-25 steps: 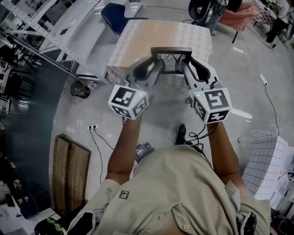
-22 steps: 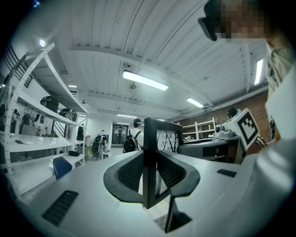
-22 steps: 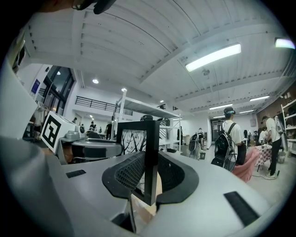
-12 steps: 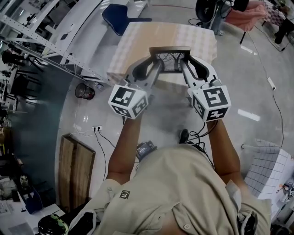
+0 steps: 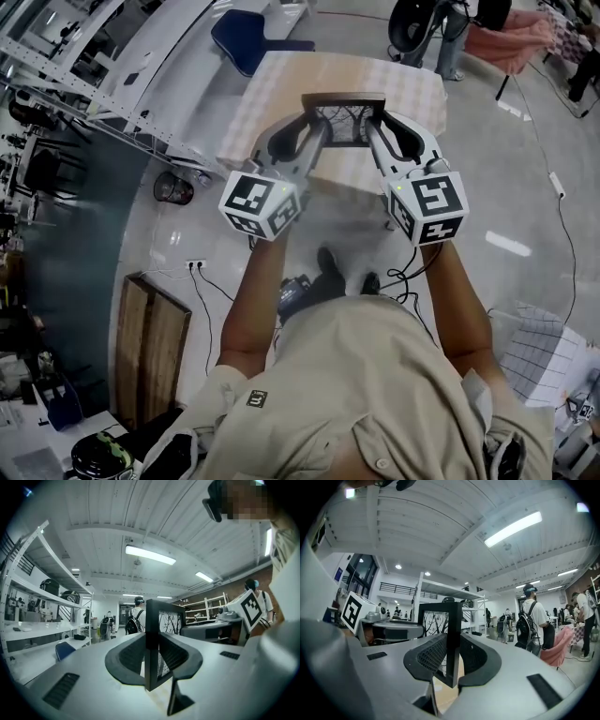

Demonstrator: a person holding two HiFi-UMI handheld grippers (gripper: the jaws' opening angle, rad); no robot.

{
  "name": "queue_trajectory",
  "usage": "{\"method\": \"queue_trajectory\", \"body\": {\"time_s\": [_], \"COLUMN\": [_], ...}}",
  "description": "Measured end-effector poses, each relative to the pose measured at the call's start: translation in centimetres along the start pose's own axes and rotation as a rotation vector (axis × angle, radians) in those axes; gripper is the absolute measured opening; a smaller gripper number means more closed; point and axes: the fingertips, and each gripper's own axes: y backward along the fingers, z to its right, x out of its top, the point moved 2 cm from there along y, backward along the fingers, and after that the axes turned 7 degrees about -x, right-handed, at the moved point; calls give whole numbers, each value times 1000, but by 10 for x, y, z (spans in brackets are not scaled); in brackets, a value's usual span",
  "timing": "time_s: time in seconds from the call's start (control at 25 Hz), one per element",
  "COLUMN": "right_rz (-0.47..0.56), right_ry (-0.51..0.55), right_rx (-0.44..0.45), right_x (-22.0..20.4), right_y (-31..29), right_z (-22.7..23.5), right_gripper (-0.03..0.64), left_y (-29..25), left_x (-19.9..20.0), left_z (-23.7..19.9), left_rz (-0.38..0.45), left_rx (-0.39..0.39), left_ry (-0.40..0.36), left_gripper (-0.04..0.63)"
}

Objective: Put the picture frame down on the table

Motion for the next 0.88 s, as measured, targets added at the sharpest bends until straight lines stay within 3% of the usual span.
{"method": "queue_trajectory", "body": {"time_s": [0.88], "right_rz": [-79], "right_ry": [-3], "right_rx": [-42], "right_x": [-45], "right_y": [-120], "right_z": [21], "right_gripper": [87], "left_y": [-59], "left_x": [-50], "left_z": [-110], "left_rz": [-41], "left_rx": [-31], "left_ry": [77], "left_gripper": [86]}}
